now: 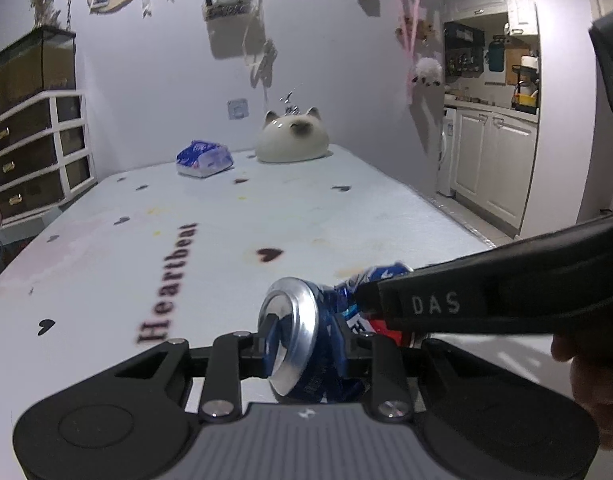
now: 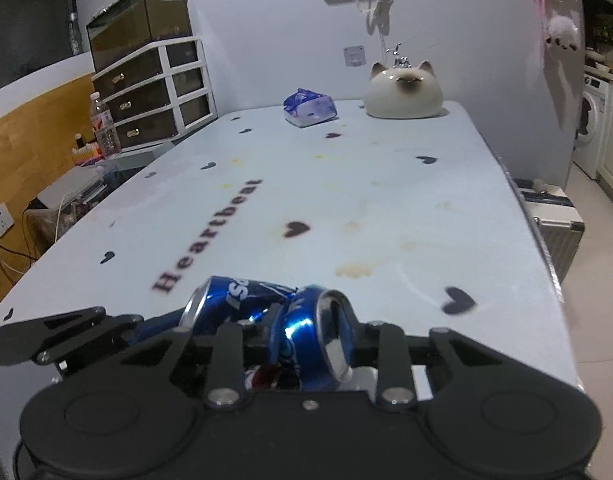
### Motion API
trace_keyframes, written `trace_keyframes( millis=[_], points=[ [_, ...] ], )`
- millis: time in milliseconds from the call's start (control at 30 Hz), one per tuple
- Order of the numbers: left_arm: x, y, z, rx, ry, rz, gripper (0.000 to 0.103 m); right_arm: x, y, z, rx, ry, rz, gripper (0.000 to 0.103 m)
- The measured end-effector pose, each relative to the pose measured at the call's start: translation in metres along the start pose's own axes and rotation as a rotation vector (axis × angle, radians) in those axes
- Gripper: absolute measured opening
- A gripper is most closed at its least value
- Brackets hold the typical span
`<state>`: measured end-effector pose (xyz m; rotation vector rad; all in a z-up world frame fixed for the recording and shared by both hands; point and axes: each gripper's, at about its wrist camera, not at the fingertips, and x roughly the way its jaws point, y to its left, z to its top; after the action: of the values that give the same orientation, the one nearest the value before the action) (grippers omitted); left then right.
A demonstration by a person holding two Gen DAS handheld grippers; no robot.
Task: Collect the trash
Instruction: 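Carry the Pepsi can with both grippers over the wastebasket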
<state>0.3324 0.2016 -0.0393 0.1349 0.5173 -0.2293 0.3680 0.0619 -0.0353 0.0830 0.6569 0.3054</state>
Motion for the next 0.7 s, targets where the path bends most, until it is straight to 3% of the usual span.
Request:
trace_keyframes(
  millis=[400,700],
  points=[
    [-0.081,-0.068,-0.020,-0.028,-0.113,0.047,0.027,-0.096,-0.020,-0.035,-0.046,-0.088,0.033,0.026],
    [-0.131,-0.129,-0.036,-0.017,-0.135,0.033,0.027,-0.169,-0.049,-0.073,-0.062,-0.122,0.045,0.027]
  ],
)
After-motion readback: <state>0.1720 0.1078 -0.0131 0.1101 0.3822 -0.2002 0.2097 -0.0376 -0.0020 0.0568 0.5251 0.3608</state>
